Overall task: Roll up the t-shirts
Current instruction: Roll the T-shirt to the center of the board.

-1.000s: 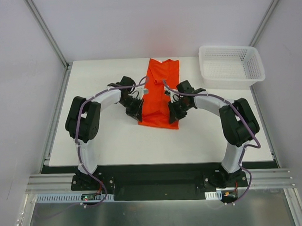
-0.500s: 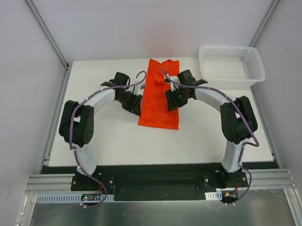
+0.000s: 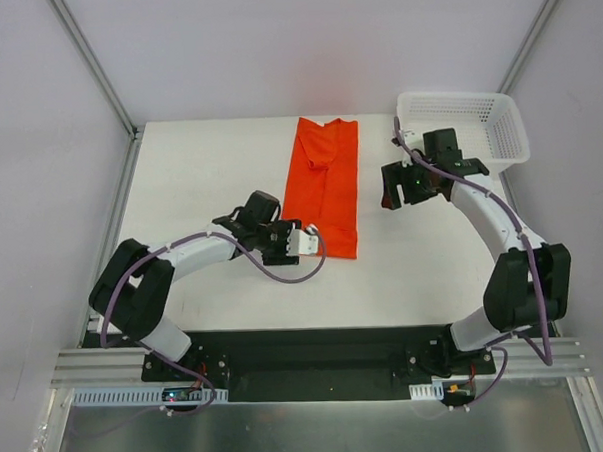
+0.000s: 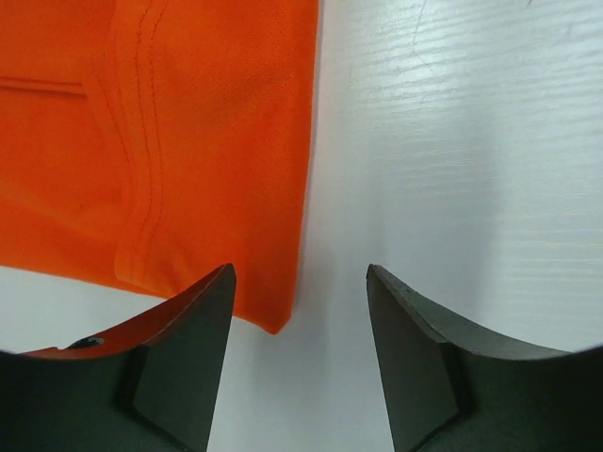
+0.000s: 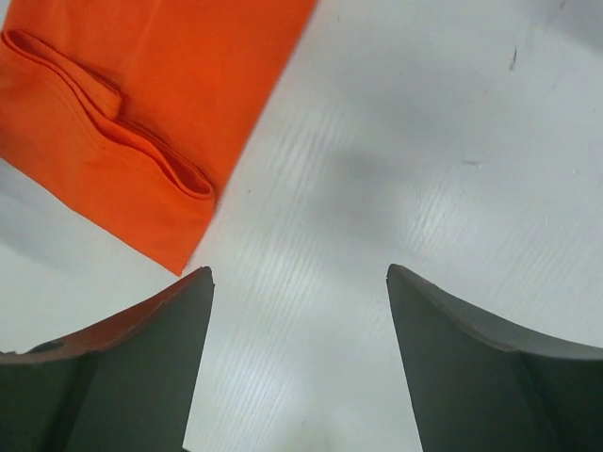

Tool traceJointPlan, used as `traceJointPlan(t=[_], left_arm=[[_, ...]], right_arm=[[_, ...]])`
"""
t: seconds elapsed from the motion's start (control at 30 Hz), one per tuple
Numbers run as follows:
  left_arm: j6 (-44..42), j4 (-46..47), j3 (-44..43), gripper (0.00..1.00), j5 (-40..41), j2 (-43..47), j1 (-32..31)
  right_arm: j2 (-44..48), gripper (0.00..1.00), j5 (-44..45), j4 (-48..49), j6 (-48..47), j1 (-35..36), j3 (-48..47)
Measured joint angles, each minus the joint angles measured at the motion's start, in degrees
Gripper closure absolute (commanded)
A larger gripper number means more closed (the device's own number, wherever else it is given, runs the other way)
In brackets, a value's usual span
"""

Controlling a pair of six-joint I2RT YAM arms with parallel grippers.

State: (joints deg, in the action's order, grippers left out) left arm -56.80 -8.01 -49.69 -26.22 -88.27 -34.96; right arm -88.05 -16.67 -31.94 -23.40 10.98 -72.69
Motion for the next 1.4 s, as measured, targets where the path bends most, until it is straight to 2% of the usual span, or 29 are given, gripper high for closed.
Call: traceJointPlan(t=[0.1,0.13,0.2,0.23,0.33,0.47,0.6,0.7,0.83,1.0,1.4], left_arm=[[-4.26,3.3,0.13,0.55,1.33,-2.91,-0.39],[-5.66,4.37,0.13,0.65,1.77,-4.07,-0.68],[-8.02,6.51,0.13,0.77,3.06,-6.54,-0.72],[-8.76,6.93,0.13,0.87,3.41,-7.43,-0.7],[-10.21,8.63,-0.02,1.0,4.39,-8.39,-0.72],[-8.04,5.31,-1.75,1.0,4.31,-8.57,-0.7],[0.17,-3.78,-8.39,1.0,1.88,-8.92,-0.59],[9.2,-8.79,-13.42,1.0,-2.25,-8.92,-0.57],[20.39,-12.44,-15.06,1.0,-7.54,-8.94,-0.35],[29.29,-15.02,-14.12,1.0,-11.65,-9.29,0.2],[37.92,-15.21,-12.26,1.0,-17.29,-9.55,4.48]], right_arm=[[2.78,0.22,-0.02,-0.96,-0.44,-1.42,2.62],[3.8,0.2,-0.02,-1.09,-0.74,-1.57,3.87],[5.95,0.2,-0.04,-1.77,-1.46,-1.62,6.25],[7.04,0.2,-0.04,-1.86,-1.99,-1.62,7.5],[11.74,0.17,-0.17,-1.31,-4.35,-1.62,12.07],[19.67,0.17,-0.55,2.14,-11.8,0.17,19.58],[27.93,0.17,-0.76,8.33,-22.88,9.53,29.51],[30.08,0.17,-0.57,12.41,-28.85,16.81,34.8],[29.97,0.17,-0.11,16.68,-32.76,24.0,37.81],[27.93,0.17,1.27,21.66,-34.6,29.35,38.95],[19.41,0.18,1.73,27.71,-37.0,34.6,39.39]])
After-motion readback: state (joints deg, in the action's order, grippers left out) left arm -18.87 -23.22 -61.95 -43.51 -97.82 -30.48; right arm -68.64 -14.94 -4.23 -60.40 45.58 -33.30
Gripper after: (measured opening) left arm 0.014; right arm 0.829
